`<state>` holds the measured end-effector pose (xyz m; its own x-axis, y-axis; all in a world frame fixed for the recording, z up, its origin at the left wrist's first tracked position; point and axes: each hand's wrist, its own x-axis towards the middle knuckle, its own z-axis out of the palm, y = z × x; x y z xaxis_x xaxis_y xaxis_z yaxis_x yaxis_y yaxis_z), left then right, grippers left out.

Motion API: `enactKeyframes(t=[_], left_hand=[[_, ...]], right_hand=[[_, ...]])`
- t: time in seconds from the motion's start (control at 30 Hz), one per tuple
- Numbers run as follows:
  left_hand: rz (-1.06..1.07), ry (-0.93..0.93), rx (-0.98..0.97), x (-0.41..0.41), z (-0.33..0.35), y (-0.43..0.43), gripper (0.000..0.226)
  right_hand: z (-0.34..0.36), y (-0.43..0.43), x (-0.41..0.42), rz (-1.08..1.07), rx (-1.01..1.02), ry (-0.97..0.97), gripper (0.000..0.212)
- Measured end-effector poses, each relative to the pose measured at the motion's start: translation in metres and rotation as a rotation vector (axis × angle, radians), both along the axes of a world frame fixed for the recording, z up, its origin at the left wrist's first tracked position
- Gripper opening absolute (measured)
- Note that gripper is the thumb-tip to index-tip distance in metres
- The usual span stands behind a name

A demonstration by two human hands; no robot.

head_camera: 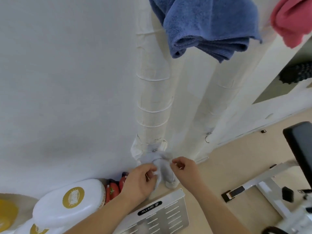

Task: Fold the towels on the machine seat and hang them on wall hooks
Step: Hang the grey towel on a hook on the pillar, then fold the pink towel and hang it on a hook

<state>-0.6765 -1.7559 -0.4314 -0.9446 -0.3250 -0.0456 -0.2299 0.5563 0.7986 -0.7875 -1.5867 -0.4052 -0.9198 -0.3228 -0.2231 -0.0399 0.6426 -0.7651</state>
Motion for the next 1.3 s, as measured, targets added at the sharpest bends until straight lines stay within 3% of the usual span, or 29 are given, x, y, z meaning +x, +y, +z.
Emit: enactKeyframes(t=[0.2, 0.4, 0.67, 0.97, 1.13, 1.3], left_hand=[[-0.272, -0.142, 0.062, 0.031, 0.0, 0.035, 0.02], [-0.521, -0.328, 0.178, 0.091, -0.027, 0.076, 0.022], [-0.965, -0.484, 0.133, 0.205, -0.038, 0.169, 0.017], [-1.292, -0.684, 0.021, 0.341, -0.058, 0.29, 0.024], [-1.281, -0.784, -0.053, 0.409, -0.102, 0.36, 0.029], [-1.152, -0.841, -0.099, 0.453, -0.142, 0.407, 0.018]], right_hand=[[-0.003, 0.051, 0.072, -0.233, -0.054, -0.088, 0.016], [-0.032, 0.099, 0.203, -0.608, -0.073, -0.188, 0.011], [-0.041, 0.168, 0.394, -1.033, -0.084, -0.292, 0.011], [-0.066, 0.259, 0.586, -1.418, 0.096, -0.266, 0.013], [-0.108, 0.323, 0.662, -1.387, 0.098, -0.412, 0.033], [-0.141, 0.356, 0.696, -1.243, -0.126, -0.501, 0.035]])
